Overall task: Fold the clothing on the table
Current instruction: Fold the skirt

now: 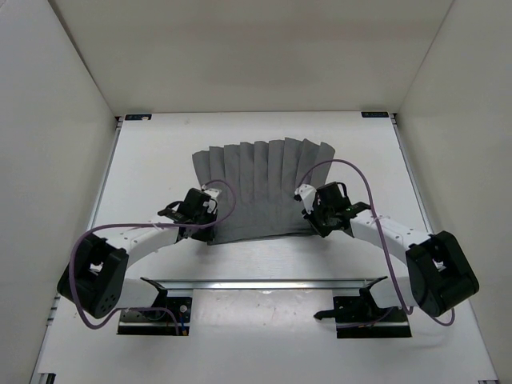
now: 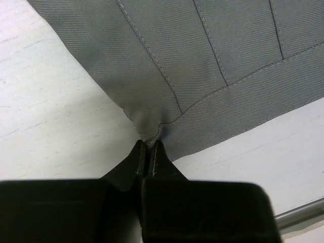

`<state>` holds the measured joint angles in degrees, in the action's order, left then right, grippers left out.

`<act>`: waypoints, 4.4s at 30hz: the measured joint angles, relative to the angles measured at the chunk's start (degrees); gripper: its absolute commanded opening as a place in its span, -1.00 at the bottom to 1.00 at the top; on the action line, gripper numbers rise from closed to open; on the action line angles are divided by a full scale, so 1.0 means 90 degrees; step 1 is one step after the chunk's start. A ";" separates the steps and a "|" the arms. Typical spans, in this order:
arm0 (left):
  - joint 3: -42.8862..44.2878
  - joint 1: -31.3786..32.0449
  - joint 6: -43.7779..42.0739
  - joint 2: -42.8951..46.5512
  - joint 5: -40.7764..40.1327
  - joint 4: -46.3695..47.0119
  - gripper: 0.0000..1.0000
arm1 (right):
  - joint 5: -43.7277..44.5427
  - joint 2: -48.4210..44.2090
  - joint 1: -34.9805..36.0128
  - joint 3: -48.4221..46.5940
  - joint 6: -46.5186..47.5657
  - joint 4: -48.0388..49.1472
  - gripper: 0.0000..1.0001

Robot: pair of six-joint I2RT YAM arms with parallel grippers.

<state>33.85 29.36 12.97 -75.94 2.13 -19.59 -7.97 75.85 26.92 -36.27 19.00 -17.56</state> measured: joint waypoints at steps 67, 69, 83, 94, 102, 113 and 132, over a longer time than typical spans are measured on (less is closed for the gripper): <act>0.4092 -0.1919 0.1443 -0.2305 0.1804 -0.0194 0.19 | -0.0653 0.0792 -0.2888 -0.3004 -0.3577 -0.1389 0.51; 0.3376 -0.1715 0.1447 -0.1863 0.1758 0.0019 0.18 | -0.0510 0.0491 -0.2832 -0.2807 -0.3711 -0.1443 0.49; 0.1355 -0.0969 0.1666 -0.1100 0.0918 0.0342 0.28 | -0.0233 -0.1933 -0.2640 -0.0736 -0.5224 -0.1780 0.30; 0.1141 -0.0935 0.2055 -0.1693 0.0505 0.1049 -0.98 | -0.0304 -0.2305 -0.2824 -0.0291 -0.5481 -0.1756 0.34; 0.0804 -0.0957 0.2157 -0.1464 0.0423 0.1370 -1.00 | -0.0355 -0.2336 -0.2674 0.0328 -0.5763 -0.1690 0.36; -0.0114 -0.0867 0.2159 0.0155 0.0425 0.0967 -1.00 | -0.0432 -0.1149 -0.2591 0.0607 -0.5979 -0.0792 0.41; -0.0937 -0.0879 0.2178 0.0503 0.0515 0.1277 -1.00 | -0.1183 -0.0658 -0.2016 0.0272 -0.5795 0.0697 -1.00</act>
<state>25.41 21.45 32.58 -71.42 6.76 -8.10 -18.61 69.93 8.78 -33.82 -33.15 -11.29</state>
